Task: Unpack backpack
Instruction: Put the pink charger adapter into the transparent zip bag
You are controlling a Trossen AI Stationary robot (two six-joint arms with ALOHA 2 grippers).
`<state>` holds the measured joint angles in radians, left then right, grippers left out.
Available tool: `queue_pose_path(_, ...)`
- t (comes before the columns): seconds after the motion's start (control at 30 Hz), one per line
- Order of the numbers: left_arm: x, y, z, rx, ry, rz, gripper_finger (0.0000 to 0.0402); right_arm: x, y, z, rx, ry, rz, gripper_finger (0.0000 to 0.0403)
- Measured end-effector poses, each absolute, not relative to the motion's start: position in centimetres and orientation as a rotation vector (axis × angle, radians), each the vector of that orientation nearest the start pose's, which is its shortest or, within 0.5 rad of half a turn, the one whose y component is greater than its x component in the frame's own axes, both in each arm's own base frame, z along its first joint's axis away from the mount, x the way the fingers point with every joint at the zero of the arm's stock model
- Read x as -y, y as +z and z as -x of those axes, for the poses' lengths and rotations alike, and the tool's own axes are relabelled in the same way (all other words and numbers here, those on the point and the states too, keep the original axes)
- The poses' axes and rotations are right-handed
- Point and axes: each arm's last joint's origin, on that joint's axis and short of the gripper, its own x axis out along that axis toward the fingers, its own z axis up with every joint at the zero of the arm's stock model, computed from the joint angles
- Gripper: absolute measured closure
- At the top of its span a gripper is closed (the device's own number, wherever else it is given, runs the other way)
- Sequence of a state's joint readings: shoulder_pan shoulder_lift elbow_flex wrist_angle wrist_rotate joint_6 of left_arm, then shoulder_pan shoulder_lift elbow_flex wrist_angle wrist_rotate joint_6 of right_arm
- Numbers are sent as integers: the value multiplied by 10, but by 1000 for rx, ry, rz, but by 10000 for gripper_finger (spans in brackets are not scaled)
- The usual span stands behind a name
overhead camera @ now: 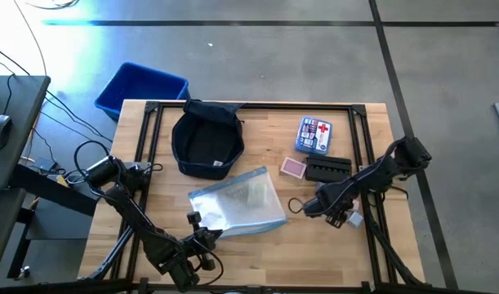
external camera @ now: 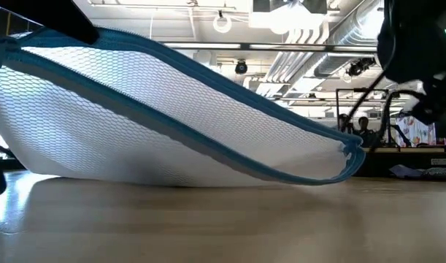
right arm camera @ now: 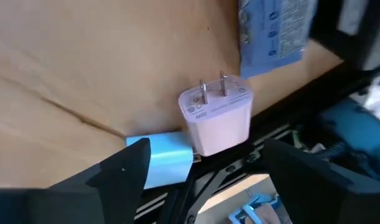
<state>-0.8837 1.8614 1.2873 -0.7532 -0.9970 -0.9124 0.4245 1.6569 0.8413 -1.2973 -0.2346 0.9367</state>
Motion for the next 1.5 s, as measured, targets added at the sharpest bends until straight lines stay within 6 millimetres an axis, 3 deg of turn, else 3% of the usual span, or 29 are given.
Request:
queue_pose_path(0.33,258,193,-243,-629,410,-205,402,-82,122,-161,-2098,-726,-353,125)
queue_pose_path(0.47,258,193,-243,-629,410,-205,402,-84,117,-164,-2067,-671,-386,167)
queue_pose_path(0.6,258,193,-243,-629,410,-206,402,-87,121,-172,-2028,-645,-384,241)
queue_pose_path(0.7,258,193,-243,-629,410,-205,402,-92,130,-183,-1964,-635,-354,248)
queue_pose_path(0.9,258,193,-243,-629,410,-206,402,-128,170,-225,-1680,-478,-344,254)
queue_pose_path(1.0,258,193,-244,-623,413,-199,402,-156,195,-248,-1444,-347,-407,347)
queue_pose_path(1.17,260,194,-246,-578,424,-163,402,-205,231,-277,-1048,-49,-411,401)
queue_pose_path(1.33,261,195,-247,-571,416,-171,402,-229,232,-299,-938,-22,-299,396)
queue_pose_path(1.5,261,195,-247,-570,415,-170,402,-234,216,-308,-1079,-4,-163,393)
